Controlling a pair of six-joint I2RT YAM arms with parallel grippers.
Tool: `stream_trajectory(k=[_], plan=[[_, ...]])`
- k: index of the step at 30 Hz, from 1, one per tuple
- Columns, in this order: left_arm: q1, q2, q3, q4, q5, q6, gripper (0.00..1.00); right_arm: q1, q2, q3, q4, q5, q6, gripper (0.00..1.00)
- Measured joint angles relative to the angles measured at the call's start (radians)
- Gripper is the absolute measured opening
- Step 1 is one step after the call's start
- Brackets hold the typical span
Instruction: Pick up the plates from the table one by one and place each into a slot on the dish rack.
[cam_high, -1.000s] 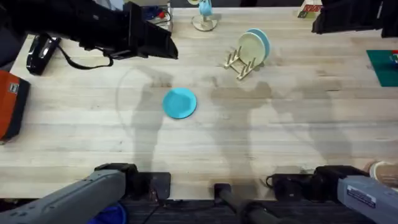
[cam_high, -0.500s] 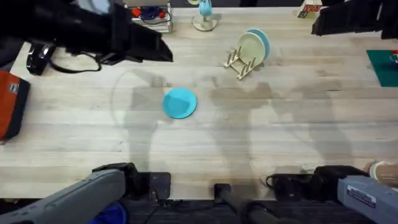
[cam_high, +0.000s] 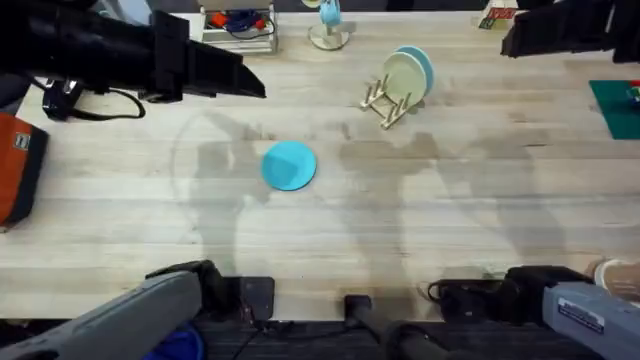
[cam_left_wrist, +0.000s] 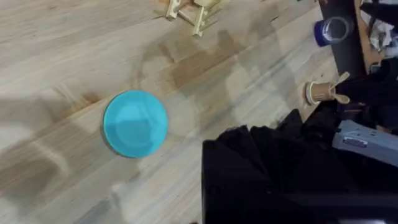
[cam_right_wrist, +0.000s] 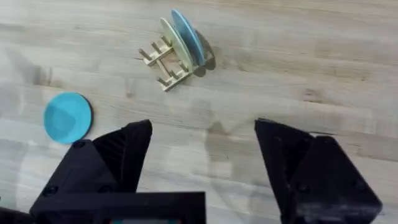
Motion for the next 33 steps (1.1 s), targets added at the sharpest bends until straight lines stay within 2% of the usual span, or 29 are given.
stream_trajectory(k=[5, 10, 17, 24, 29, 33], plan=[[0.000, 0.000, 0.000, -0.007, -0.023, 0.022, 0.041, 0.000, 0.000, 0.000, 0.000, 0.000, 0.000, 0.994], [0.000, 0.015, 0.000, -0.049, -0.042, 0.102, 0.041, 0.000, 0.000, 0.000, 0.000, 0.000, 0.000, 0.994], [0.000, 0.180, 0.000, -0.088, -0.045, 0.179, 0.042, 0.000, 0.000, 0.000, -0.001, 0.000, 0.000, 0.995], [0.000, 0.232, 0.000, -0.103, -0.045, 0.238, 0.042, 0.000, 0.000, 0.000, -0.008, 0.000, 0.000, 0.994], [0.000, 0.237, -0.011, -0.051, -0.043, 0.249, 0.042, 0.000, 0.000, 0.000, -0.018, 0.000, 0.000, 0.994], [0.000, 0.237, -0.081, 0.015, -0.041, 0.248, 0.043, 0.000, 0.000, 0.000, -0.023, 0.000, 0.000, 0.994]])
